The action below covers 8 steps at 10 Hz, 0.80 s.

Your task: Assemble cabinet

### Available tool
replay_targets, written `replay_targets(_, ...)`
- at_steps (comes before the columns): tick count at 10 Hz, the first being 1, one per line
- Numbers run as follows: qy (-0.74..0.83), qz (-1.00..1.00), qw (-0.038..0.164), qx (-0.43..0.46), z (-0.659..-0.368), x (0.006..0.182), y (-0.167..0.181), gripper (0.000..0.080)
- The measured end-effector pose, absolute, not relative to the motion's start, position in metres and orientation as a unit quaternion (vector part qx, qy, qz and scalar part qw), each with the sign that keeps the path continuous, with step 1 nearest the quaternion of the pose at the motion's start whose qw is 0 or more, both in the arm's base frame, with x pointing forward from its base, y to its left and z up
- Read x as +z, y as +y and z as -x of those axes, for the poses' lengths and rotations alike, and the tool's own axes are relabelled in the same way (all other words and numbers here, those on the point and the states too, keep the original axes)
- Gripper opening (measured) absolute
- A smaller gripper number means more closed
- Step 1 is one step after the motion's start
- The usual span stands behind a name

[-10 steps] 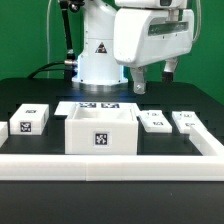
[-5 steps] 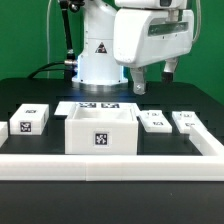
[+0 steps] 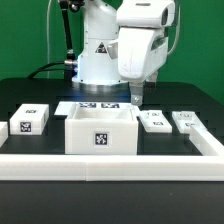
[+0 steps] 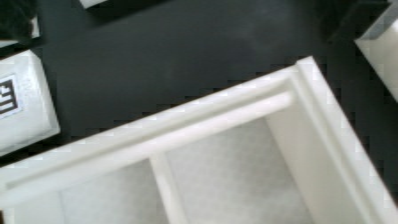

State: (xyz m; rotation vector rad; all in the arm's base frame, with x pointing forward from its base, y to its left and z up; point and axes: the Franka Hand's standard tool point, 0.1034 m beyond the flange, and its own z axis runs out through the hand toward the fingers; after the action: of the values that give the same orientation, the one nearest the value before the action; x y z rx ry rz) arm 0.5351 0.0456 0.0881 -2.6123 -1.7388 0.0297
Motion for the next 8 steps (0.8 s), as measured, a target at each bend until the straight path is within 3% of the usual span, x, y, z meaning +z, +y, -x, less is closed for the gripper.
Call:
replay_targets(3,-0.623,0.782,-0.009,-0.010,-0.537,0.085,0.037,0.0798)
replay_targets(8,-0.636,0.772,-0.007,-0.004,-0.530,0.080,0.020,0.0798)
